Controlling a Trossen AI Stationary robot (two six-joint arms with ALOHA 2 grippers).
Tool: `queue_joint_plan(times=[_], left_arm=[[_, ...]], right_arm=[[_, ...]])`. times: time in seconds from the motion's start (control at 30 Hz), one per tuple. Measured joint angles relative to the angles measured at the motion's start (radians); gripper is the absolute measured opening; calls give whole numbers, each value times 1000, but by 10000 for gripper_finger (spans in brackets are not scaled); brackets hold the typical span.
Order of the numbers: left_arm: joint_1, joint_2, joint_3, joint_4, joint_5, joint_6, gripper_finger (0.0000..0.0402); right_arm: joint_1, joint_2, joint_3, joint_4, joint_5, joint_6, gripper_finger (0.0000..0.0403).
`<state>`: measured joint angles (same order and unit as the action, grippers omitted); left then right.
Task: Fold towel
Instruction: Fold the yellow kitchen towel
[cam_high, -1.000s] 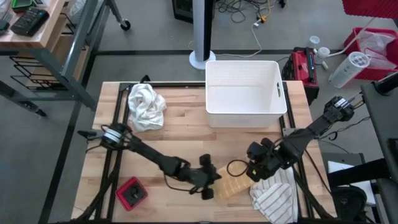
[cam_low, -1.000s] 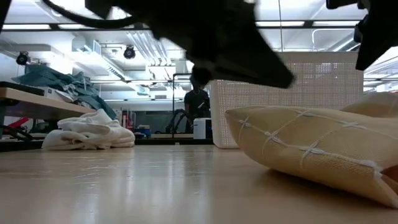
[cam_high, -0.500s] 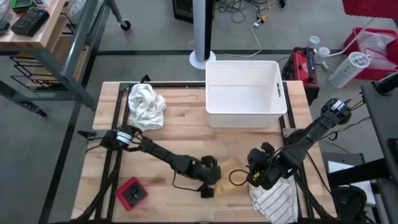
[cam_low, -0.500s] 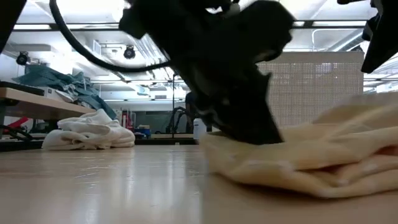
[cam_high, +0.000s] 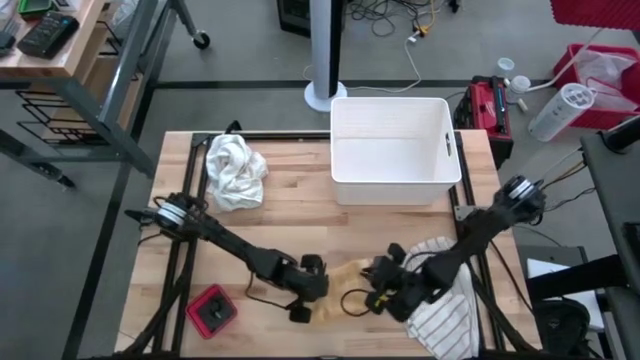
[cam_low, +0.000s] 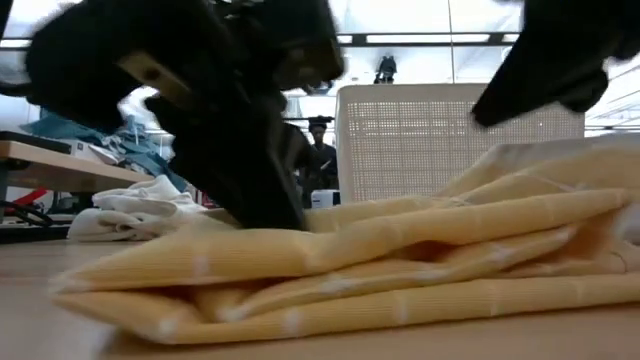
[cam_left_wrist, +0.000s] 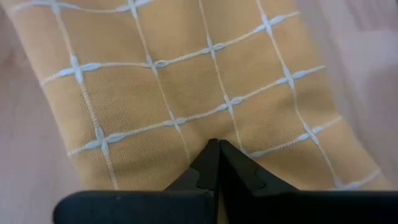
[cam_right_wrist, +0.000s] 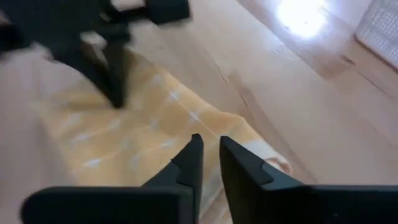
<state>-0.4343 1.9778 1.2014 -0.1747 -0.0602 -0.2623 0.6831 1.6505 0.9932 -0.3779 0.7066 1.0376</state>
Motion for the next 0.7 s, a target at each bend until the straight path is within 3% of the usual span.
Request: queue_joint_plan(times=[0.1, 0.3, 0.53, 0.7], left_arm=[[-2, -53, -66, 42, -30, -38, 0], [-7, -99, -191, 102, -113, -166, 0], [-8, -99, -201, 155, -149, -166, 0], [-21, -128, -188, 160, -159, -165, 0]], right_arm=[[-11, 77, 0, 9, -13, 38, 13], [4, 172, 3, 23, -204, 50, 7], [-6, 163, 23, 9, -221, 2, 2], [-1, 79, 34, -6, -219, -2, 1]])
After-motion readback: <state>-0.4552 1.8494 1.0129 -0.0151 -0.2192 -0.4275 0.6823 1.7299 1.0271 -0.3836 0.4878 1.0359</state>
